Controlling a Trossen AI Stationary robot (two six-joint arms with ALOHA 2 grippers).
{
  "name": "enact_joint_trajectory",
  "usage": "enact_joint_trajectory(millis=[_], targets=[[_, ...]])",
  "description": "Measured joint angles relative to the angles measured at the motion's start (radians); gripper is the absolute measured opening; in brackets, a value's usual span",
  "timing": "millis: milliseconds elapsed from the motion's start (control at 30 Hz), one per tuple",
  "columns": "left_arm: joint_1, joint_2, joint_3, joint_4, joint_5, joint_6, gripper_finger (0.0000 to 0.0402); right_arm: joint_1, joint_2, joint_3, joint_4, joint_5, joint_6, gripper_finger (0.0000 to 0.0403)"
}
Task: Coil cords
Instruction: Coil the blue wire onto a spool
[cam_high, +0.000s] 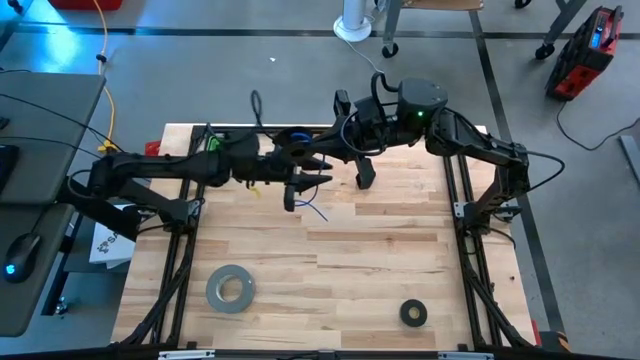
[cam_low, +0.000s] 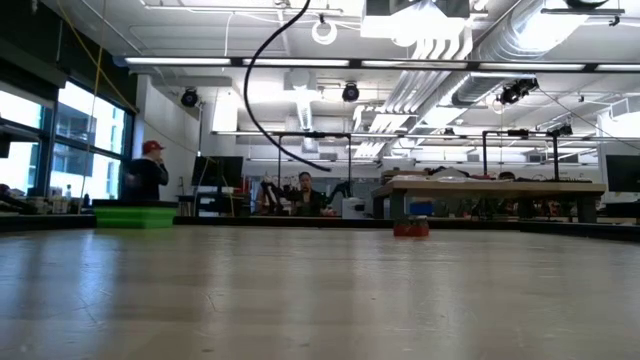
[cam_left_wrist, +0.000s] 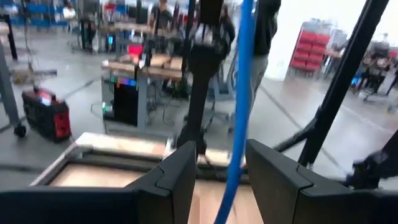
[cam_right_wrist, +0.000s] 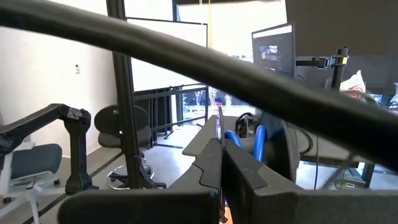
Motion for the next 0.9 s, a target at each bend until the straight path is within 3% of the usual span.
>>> enact_joint_trajectory(millis=[400,900], targets=[[0.000,-0.035,0.002,-0.100,-0.017,0.016,0.0136,0.000,0.000,0.000,0.000,0.000,-0.001,0.0000],[0.000,-0.035,0.002,-0.084,-0.040,0.018,0.0136,0.000,0.000,0.000,0.000,0.000,-0.010,0.0000]])
